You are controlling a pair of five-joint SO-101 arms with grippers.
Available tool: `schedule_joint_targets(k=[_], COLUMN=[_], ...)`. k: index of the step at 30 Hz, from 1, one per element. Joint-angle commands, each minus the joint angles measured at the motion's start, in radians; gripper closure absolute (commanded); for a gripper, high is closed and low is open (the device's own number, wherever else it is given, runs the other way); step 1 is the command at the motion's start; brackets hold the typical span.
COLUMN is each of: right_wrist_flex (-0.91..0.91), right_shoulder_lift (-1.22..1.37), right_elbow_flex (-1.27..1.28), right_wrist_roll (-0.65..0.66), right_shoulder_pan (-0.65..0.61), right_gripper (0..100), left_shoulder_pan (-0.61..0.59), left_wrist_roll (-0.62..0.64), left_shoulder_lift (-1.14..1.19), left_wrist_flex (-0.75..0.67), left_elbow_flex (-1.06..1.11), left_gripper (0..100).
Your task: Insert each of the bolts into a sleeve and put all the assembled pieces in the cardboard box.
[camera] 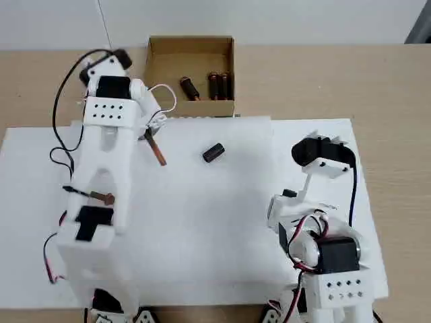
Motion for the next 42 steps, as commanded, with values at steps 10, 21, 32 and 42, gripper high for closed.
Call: schedule_joint_targets(k=[10, 21, 32, 42], right_wrist_flex=[0.053, -0.005, -0.177, -0.458], right_shoulder_lift=[-0.199, -0.536, -0.568, -0.568], right_elbow_flex=[-0.008, 0.196, 0.365, 0.514], right_wrist_roll=[0.137, 0.199, 0.25, 0.259], right_shoulder_pan=[0.007, 0.001, -0.051, -0.265], right_gripper=[99.5, 99.5, 99.5, 99.5], left_shoulder_pan=[0.17, 0.245, 0.272, 0.272], left_wrist_roll=[-0.193, -0.203, -0.239, -0.236], left_shoulder_lift=[-0.376, -0.652, -1.022, -1.315], left_wrist_flex=[0.08, -0.069, -0.387, -0.621], left_elbow_flex=[0.027, 0.423, 0.938, 1.245], left_gripper=[100, 100, 100, 100])
